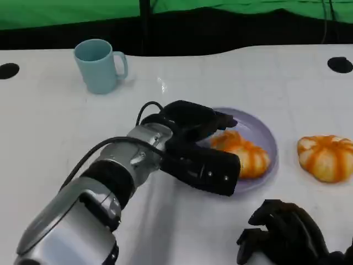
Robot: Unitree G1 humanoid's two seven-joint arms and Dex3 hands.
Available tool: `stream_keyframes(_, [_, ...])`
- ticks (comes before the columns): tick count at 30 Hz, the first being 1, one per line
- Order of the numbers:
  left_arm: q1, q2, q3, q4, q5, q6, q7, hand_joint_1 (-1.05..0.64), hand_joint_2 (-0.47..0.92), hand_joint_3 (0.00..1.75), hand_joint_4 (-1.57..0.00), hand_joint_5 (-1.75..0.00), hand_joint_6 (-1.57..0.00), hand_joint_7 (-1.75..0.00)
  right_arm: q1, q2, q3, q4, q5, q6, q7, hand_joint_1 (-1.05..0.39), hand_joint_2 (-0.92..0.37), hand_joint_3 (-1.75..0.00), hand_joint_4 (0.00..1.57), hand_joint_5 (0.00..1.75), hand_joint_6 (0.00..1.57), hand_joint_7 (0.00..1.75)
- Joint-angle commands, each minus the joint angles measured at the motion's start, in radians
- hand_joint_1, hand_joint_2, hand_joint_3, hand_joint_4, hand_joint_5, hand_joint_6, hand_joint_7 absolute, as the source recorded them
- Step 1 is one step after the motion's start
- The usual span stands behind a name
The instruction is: Grasp the bread from the table and place it into the plate.
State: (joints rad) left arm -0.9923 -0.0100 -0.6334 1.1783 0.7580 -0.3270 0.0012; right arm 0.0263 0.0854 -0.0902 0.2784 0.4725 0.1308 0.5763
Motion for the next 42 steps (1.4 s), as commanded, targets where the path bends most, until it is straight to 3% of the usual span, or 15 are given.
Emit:
stream_keyframes(1, [-0.035, 0.027, -0.003, -0.044, -0.005, 0.019, -0.080, -1.00, 0.92, 0.32, -0.10, -0.31, -0.16, 0.00, 0.007, -0.012, -0.010, -0.013, 0.010, 0.003, 0.003, -1.04, -0.72, 0.00, 1.57, 0.73, 1.57, 0.37])
stream_keyframes(14, [-0.024, 0.054, 0.000, -0.121, -0.007, 0.052, -0.150, -1.02, 0.92, 0.33, -0.12, -0.28, -0.16, 0.00, 0.000, -0.015, -0.015, -0.001, 0.013, 0.001, 0.010, -1.04, -0.72, 0.00, 1.57, 0.72, 1.57, 0.35])
stream_keyframes(21, [0.162, 0.171, 0.160, -0.303, -0.209, -0.126, -0.145, -0.91, 0.92, 0.28, -0.31, -0.38, -0.27, -0.05, 0.000, -0.013, -0.019, -0.004, 0.015, 0.011, 0.002, -1.05, -0.71, 0.00, 1.57, 0.74, 1.57, 0.37])
stream_keyframes(26, [0.187, 0.180, 0.176, -0.335, -0.228, -0.137, -0.154, -0.89, 0.92, 0.27, -0.33, -0.40, -0.29, -0.06, -0.001, -0.012, -0.022, -0.003, 0.015, 0.016, 0.004, -1.05, -0.70, 0.00, 1.57, 0.74, 1.57, 0.37])
stream_keyframes(31, [0.368, 0.184, 0.329, -0.449, -0.470, -0.262, -0.170, -0.78, 0.92, 0.34, -0.48, -0.49, -0.49, -0.13, -0.002, -0.012, -0.022, 0.008, 0.006, -0.007, 0.017, -1.04, -0.72, -0.01, 1.57, 0.74, 1.57, 0.37])
stream_keyframes(34, [0.431, 0.162, 0.383, -0.482, -0.586, -0.301, -0.211, -0.68, 0.92, 0.29, -0.57, -0.68, -0.63, -0.14, 0.006, -0.011, -0.020, -0.003, 0.003, -0.005, 0.012, -1.04, -0.73, -0.01, 1.57, 0.74, 1.57, 0.36])
stream_keyframes(36, [0.476, 0.146, 0.414, -0.512, -0.665, -0.308, -0.248, -0.62, 0.92, 0.28, -0.58, -0.96, -0.74, -0.19, 0.002, -0.012, -0.021, -0.004, 0.007, 0.002, 0.012, -1.04, -0.72, -0.01, 1.57, 0.74, 1.57, 0.37])
stream_keyframes(39, [0.531, 0.128, 0.449, -0.562, -0.748, -0.290, -0.292, -0.59, 0.92, 0.28, -0.59, -1.21, -0.81, -0.25, -0.001, -0.011, -0.024, -0.002, 0.012, 0.008, 0.011, -1.04, -0.72, 0.00, 1.57, 0.74, 1.57, 0.37])
stream_keyframes(40, [0.555, 0.121, 0.461, -0.585, -0.782, -0.276, -0.309, -0.59, 0.92, 0.29, -0.58, -1.41, -0.80, -0.41, -0.001, -0.011, -0.025, 0.000, 0.013, 0.009, 0.011, -1.04, -0.71, 0.00, 1.57, 0.74, 1.57, 0.36])
stream_keyframes(42, [0.582, 0.113, 0.477, -0.616, -0.818, -0.255, -0.332, -0.59, 0.92, 0.30, -0.56, -1.59, -0.72, -0.67, -0.001, -0.011, -0.027, 0.001, 0.014, 0.010, 0.011, -1.04, -0.71, 0.00, 1.57, 0.73, 1.57, 0.36])
